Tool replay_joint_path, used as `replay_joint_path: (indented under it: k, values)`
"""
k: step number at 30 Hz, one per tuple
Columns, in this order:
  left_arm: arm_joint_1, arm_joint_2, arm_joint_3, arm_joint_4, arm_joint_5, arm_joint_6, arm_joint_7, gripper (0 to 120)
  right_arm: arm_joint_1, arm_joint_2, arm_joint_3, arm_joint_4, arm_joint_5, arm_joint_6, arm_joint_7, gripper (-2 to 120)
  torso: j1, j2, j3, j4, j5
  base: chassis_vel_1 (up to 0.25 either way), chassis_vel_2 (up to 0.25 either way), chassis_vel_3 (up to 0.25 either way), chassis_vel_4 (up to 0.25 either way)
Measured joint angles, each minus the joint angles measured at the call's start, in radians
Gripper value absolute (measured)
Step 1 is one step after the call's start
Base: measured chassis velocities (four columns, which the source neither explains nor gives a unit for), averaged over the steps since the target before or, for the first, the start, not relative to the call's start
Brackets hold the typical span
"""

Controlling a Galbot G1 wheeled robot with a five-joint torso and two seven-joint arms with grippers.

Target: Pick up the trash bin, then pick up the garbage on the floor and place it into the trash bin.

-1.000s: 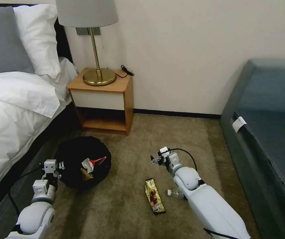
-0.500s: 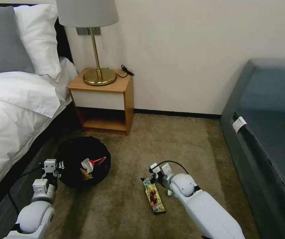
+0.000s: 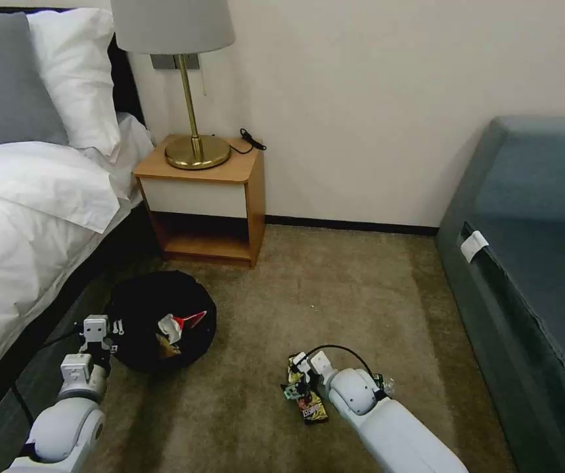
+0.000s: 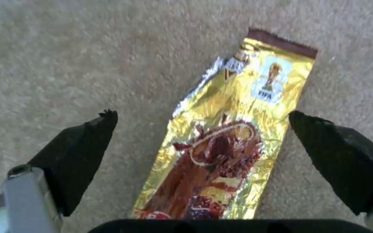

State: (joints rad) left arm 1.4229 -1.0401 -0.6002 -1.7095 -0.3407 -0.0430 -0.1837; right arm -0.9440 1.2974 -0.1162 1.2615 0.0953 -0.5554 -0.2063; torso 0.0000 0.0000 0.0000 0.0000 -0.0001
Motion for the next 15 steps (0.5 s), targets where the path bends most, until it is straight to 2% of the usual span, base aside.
replay_joint_path:
  k: [15]
  values:
    - [-0.006, 0.003, 0.0, 0.012, -0.005, -0.007, 0.002, 4, 0.001, 0.001, 0.015, -0.071, -0.032, 0.051, 0.004, 100, 0.0, 0.0, 0.0, -0.0001, 0.0, 0.0, 0.0, 0.0, 0.0]
